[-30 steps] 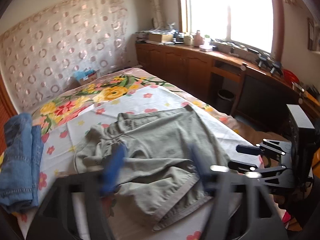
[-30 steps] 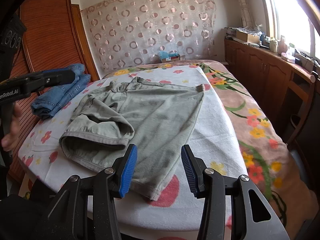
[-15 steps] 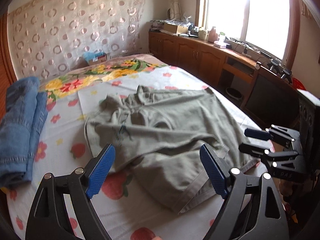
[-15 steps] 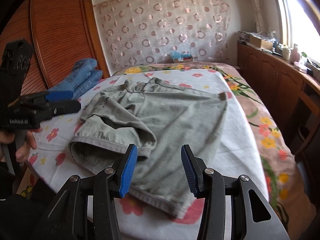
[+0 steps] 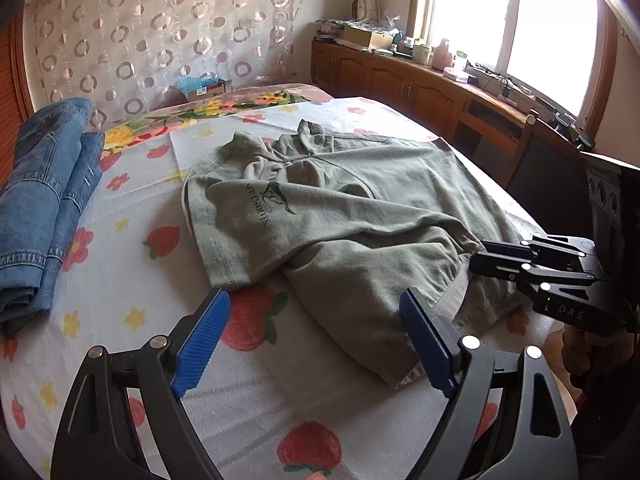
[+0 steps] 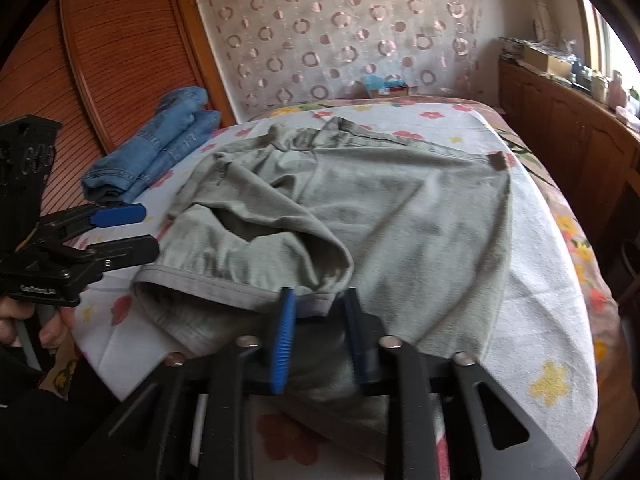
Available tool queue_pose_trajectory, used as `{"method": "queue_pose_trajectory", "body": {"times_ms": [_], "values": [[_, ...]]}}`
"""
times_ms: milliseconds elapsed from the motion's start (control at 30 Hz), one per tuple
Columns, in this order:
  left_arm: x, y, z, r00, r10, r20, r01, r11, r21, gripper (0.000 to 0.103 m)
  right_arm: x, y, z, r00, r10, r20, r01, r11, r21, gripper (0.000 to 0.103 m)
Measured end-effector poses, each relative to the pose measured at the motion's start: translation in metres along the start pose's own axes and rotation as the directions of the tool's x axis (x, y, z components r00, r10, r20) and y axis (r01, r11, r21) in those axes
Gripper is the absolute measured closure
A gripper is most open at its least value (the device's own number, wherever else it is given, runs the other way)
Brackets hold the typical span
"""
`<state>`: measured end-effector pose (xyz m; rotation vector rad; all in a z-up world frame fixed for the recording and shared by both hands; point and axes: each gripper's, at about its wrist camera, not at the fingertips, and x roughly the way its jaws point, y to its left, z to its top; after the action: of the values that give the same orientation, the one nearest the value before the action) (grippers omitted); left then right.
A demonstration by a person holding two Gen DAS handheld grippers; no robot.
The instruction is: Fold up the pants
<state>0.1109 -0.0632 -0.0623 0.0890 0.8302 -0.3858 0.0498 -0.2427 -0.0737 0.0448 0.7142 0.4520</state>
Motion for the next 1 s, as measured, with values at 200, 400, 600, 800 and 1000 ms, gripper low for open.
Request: {"method": "queue_pose_trajectory", "body": {"times_ms": [200, 400, 600, 800, 1000], "values": [[-0.004, -0.001, 0.000, 1.000, 0.000, 0.013, 0.000, 1.000, 0.008, 0.016, -0.030, -0.005, 0.005, 0.997, 0.007, 0.079, -0.006, 1.000, -0.015, 0.097], [-0.012, -0.011, 0.003, 0.999, -0.011, 0.033, 0.010, 1.000, 0.030, 0.016, -0.079, -0.016, 0.001, 0.990, -0.003, 0.144, 0.006, 1.000, -0.024, 0.097], [-0.009, -0.023, 0.005, 0.999, -0.026, 0.025, 0.024, 0.998, 0.055, 0.016, -0.091, -0.015, -0.020, 0.993, -0.028, 0.118, 0.031, 0.999, -0.022, 0.097], [-0.004, -0.025, 0.005, 1.000, -0.030, 0.008, 0.030, 0.998, 0.053, 0.016, -0.097, -0.009, -0.026, 0.995, -0.066, 0.079, 0.067, 0.998, -0.008, 0.097], [0.000, -0.026, 0.003, 1.000, -0.028, -0.002, 0.028, 0.998, 0.051, 0.016, -0.090, -0.012, -0.029, 0.998, -0.068, 0.017, 0.068, 0.998, 0.018, 0.097]]}}
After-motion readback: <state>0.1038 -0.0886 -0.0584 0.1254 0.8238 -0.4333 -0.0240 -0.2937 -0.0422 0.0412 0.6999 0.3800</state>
